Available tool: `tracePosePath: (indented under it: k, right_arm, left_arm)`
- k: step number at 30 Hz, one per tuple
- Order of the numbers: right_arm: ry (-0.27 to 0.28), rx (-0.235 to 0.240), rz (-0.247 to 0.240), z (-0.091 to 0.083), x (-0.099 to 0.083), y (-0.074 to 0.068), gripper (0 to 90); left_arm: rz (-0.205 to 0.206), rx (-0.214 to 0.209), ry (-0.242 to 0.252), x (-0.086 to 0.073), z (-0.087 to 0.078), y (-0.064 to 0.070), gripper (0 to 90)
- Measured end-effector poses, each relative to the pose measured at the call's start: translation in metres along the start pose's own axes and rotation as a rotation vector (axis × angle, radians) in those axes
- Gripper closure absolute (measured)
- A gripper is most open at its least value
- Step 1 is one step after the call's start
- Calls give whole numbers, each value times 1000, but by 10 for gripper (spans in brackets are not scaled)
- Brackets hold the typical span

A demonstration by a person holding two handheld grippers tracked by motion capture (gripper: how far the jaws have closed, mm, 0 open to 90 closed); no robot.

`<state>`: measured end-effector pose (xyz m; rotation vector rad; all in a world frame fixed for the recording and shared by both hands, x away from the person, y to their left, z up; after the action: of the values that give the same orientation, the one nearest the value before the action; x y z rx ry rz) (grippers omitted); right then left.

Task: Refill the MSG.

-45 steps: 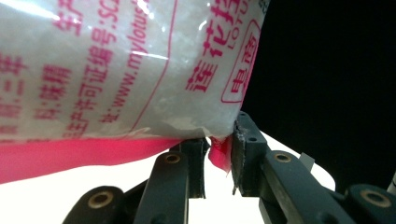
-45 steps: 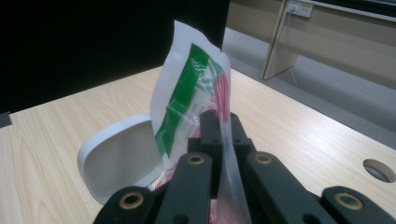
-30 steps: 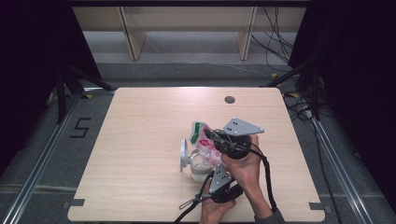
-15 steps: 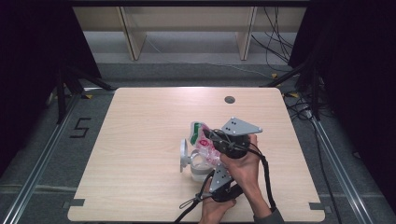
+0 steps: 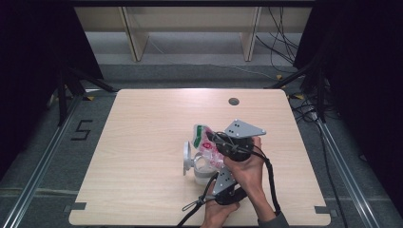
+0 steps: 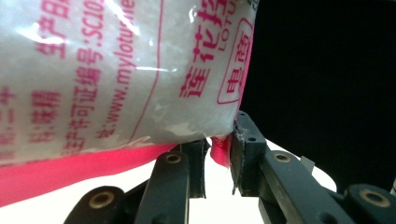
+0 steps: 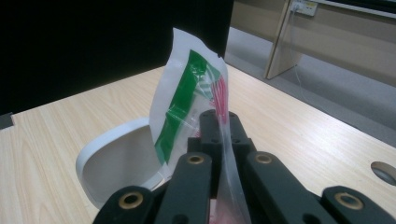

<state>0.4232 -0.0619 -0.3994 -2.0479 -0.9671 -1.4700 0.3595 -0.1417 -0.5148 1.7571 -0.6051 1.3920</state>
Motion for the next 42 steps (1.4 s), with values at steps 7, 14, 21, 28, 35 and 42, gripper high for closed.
tracePosePath:
  k: [7, 14, 21, 28, 35, 42]
  right_arm:
    - [-2, 7, 3, 0, 0, -2, 900]
    - [3, -5, -10, 0, 2, -2, 900]
    - [7, 3, 5, 0, 2, -2, 900]
    - [19, -9, -20, 0, 4, 0, 900]
    - [8, 1, -5, -1, 3, -3, 900]
    - [12, -5, -18, -1, 4, -2, 900]
  left_arm:
    - [-9, -17, 21, 2, 1, 2, 770]
    - [-1, -6, 6, 3, -1, 1, 770]
    - [-2, -10, 5, 3, 0, 1, 770]
    - [-4, -11, 6, 3, 0, 2, 771]
    - [0, -13, 9, 3, 0, 2, 772]
    - [-5, -17, 12, 4, 0, 3, 773]
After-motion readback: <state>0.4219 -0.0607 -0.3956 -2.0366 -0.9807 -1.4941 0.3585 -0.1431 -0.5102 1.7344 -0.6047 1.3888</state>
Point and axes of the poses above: each handheld gripper's, and its own axes: z roughly forward along the jaws, x roughly out of its top, y roughly to its right, the point moved 10 cm from there along z, roughly forward along the jaws, and after that the axes turned 3 degrees about y, right-handed, at the moved point
